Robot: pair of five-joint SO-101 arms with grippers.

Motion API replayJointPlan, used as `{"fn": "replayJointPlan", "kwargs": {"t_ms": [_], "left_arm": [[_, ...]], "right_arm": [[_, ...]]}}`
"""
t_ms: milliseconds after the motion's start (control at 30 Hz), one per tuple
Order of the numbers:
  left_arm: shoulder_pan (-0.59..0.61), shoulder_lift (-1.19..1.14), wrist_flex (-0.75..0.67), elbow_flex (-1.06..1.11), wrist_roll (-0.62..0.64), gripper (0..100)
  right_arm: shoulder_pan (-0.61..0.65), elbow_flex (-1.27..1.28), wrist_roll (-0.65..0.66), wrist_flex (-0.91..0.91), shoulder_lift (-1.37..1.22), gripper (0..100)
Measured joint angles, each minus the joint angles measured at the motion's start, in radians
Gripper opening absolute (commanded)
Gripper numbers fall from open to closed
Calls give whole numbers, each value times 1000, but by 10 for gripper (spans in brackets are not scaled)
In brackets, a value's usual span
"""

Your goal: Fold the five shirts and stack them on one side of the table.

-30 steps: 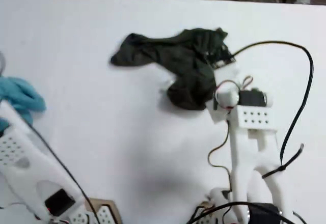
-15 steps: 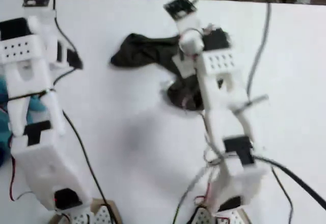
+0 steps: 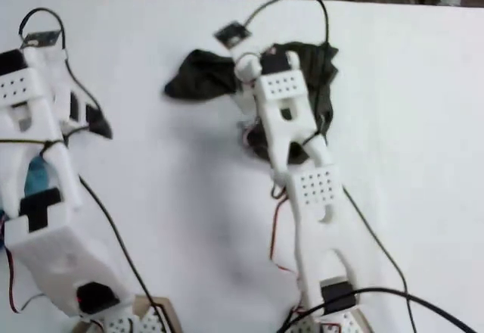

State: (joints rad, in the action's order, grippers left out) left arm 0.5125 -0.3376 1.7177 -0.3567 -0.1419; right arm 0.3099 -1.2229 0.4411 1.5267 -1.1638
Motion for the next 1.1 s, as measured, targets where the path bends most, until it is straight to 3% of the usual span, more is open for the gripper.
{"fn": "replayJointPlan", "kwargs": {"t_ms": [133, 333, 500, 800, 1100], "left_arm": [[2, 32, -17, 38, 0, 324], [0, 46, -35, 48, 0, 324], [0, 46, -37, 48, 0, 324], [0, 46, -37, 48, 0, 324], [0, 46, -46, 48, 0, 324]], "right_arm": [[-68, -44, 40, 77, -44, 392], [-169, -57, 78, 140, -49, 96], [-222, -74, 87, 149, -46, 79], [-198, -25, 77, 164, -11, 37], [14, 586, -2, 166, 388, 23]]}}
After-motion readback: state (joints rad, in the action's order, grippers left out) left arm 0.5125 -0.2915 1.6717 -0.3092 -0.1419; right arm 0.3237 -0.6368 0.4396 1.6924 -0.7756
